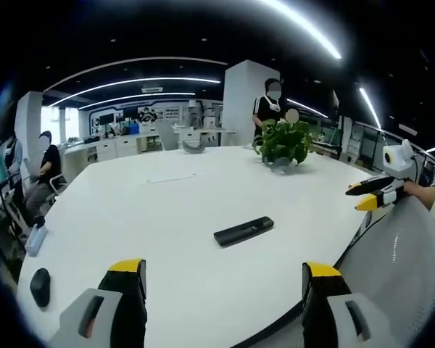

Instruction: Press the specified remote control buttons in sequence, fully releasing each button before pressing the next.

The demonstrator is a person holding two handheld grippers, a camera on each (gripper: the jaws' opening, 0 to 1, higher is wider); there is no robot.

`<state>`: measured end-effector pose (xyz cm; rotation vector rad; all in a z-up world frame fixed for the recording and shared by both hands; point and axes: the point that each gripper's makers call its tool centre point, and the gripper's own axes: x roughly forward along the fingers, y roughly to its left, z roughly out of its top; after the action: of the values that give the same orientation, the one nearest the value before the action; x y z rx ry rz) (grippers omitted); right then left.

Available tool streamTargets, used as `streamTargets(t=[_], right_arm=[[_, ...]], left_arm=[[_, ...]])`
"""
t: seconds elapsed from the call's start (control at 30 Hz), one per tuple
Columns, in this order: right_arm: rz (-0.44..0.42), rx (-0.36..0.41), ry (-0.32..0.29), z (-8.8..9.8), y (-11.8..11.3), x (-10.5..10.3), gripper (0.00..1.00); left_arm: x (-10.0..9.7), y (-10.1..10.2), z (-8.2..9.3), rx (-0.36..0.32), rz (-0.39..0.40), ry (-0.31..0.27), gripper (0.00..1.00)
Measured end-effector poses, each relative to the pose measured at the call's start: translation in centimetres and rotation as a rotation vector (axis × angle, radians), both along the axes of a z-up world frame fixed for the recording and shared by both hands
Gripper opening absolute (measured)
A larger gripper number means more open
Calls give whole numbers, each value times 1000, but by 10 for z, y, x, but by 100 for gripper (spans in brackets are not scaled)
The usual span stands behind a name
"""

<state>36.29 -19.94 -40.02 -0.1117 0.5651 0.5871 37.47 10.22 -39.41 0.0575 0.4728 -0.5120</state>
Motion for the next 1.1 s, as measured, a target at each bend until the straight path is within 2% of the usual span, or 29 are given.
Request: streamTargets(t=[0.57,0.67,0.73,0.87,0.97,1.03,1.1], right_arm=[[-7,-17,-9,1,-2,1,53],[-2,-35,-28,4,-2,2,57],[-7,-59,-82,12,-4,6,57],[-9,-67,-98,18,-2,8,62],[-8,-151,-94,15,-8,8,64],[-16,-161,-122,23,-10,14,62],[-23,-152,-137,30,-9,18,63]], left_arm=[[-2,-3,0,11,-14,-1,92],[-1,-4,4,12,-16,-22,93],[-1,-5,4,26,-25,-27,94],[-1,-5,5,52,-37,-35,95],[0,-5,5,60,-34,-34,95],[0,-5,7,76,-36,-47,95],[-1,-7,5,88,-50,-34,96]])
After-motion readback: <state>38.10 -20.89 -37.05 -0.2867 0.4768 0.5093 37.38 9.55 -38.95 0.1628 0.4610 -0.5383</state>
